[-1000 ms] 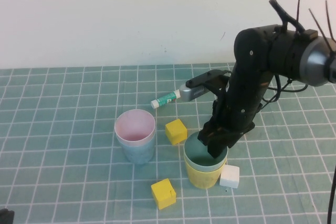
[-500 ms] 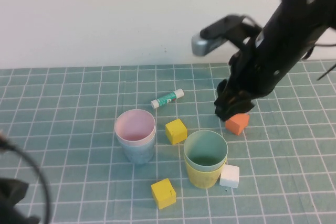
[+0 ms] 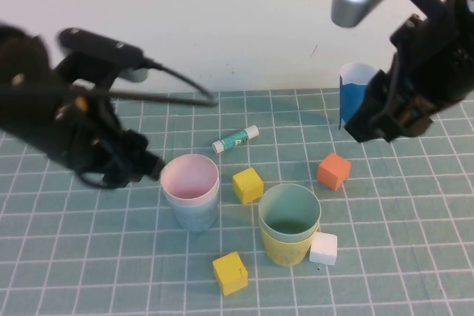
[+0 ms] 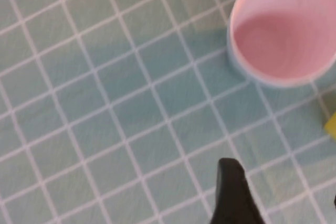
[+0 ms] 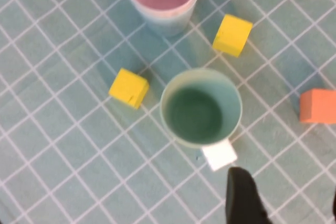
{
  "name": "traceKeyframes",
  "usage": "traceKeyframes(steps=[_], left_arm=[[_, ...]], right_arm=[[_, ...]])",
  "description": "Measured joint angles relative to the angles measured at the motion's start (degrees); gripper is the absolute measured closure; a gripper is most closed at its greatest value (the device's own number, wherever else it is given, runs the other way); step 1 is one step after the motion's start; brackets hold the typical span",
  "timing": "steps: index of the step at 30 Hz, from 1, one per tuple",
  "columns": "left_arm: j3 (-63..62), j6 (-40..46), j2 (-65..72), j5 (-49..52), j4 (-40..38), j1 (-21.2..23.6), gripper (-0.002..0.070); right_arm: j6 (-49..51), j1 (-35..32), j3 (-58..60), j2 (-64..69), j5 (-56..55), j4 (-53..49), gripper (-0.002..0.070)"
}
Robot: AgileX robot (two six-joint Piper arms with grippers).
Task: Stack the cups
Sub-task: Pick up the blue cup
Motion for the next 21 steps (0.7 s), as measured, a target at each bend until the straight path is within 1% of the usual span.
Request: traceKeyframes(steps=[7,15,21], left_arm=[[-8.2,0.0,10.7,-0.3,-1.8,0.0,0.0298],[-11.4,-0.3,21.0,-2.5,-1.3,0.1,0.0297],[-11.5,-1.4,26.2,-3.5,-3.1,3.5,0.0297]], right_arm=[[-0.2,0.0,11.0,-7.6,-4.2,0.0,0.0330],[-0.3,0.0,21.7,-16.6,-7.6,0.0,0.0335],[-0.3,0.0,25.0,-21.6,-7.7,0.0,0.0358]])
